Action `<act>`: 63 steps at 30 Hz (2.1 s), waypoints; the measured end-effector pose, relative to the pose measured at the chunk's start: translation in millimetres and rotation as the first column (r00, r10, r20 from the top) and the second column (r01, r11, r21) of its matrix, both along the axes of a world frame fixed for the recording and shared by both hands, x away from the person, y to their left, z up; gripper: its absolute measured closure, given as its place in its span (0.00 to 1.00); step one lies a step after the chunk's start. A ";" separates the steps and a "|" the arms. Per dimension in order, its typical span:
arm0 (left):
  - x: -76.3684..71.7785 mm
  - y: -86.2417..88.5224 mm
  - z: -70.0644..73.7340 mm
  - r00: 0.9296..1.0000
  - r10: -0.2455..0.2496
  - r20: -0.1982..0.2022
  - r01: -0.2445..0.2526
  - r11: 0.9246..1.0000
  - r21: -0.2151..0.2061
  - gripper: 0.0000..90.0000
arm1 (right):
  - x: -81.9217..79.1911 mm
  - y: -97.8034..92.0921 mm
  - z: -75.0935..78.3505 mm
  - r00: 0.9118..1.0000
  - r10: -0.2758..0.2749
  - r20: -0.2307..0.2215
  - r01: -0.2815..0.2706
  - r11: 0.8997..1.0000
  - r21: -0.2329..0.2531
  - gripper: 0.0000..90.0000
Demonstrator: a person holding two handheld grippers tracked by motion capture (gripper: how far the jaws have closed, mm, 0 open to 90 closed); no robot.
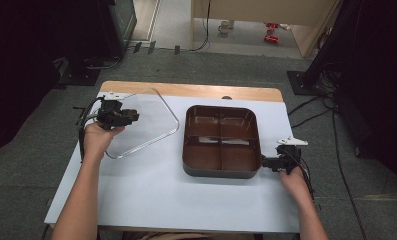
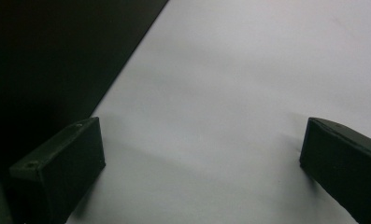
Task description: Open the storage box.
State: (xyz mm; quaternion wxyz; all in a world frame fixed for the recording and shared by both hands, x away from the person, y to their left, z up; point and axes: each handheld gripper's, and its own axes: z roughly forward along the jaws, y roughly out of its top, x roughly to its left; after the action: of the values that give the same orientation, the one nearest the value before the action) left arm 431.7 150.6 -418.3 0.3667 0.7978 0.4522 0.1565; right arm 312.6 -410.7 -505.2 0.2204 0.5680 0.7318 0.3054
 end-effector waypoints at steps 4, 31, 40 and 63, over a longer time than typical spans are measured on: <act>3.1 6.4 -10.0 0.999 0.028 -0.016 -0.028 1.000 0.003 0.66 | 0.0 -0.1 0.0 1.000 0.001 0.001 -0.001 1.000 -0.001 0.00; 10.9 2.6 -43.5 0.996 0.021 -0.082 -0.015 0.997 0.073 0.61 | 0.0 0.0 0.0 1.000 0.001 0.000 -0.001 1.000 -0.001 0.00; 4.4 3.7 -24.2 0.999 0.014 -0.051 -0.013 1.000 0.027 0.51 | 0.0 0.0 0.0 1.000 0.001 0.001 -0.001 1.000 -0.001 0.00; -39.5 -28.7 1.6 0.997 -0.079 0.005 0.079 0.995 -0.059 0.41 | 0.0 0.1 0.0 1.000 0.000 0.000 0.000 1.000 -0.001 0.00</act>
State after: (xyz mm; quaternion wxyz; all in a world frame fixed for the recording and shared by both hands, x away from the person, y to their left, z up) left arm 392.2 122.0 -416.6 0.3968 0.8036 0.4243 0.1296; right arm 312.6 -410.6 -505.2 0.2205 0.5678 0.7320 0.3052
